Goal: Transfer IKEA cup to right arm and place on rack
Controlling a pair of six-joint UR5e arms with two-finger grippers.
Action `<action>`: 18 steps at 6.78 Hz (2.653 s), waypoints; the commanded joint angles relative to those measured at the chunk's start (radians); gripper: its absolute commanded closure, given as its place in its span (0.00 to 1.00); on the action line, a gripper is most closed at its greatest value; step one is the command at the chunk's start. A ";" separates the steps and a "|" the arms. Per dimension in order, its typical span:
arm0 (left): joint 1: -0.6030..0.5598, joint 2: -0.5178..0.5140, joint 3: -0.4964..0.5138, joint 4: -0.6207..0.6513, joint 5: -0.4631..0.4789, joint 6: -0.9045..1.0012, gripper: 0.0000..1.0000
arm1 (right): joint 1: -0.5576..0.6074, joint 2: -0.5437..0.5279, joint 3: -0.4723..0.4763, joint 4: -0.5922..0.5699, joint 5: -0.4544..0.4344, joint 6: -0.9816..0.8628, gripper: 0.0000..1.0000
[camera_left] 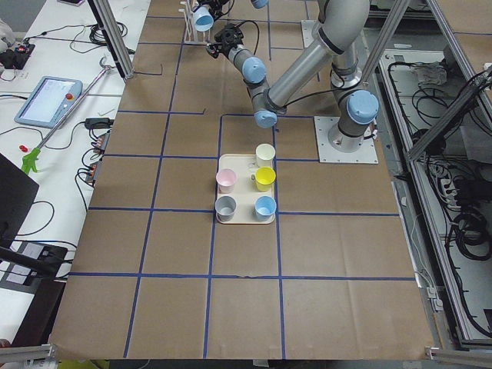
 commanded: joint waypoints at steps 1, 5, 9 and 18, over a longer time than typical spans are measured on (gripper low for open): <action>0.057 0.021 0.011 -0.012 0.020 -0.075 0.01 | -0.070 0.001 -0.036 0.001 -0.047 -0.313 0.72; 0.025 0.031 0.140 -0.327 0.428 -0.096 0.01 | -0.159 0.110 -0.179 0.011 -0.156 -1.105 0.72; -0.182 0.114 0.359 -1.041 0.954 -0.096 0.01 | -0.269 0.214 -0.242 0.004 -0.147 -1.329 0.71; -0.164 0.366 0.550 -2.082 1.210 0.118 0.00 | -0.280 0.250 -0.159 -0.009 -0.151 -1.343 0.00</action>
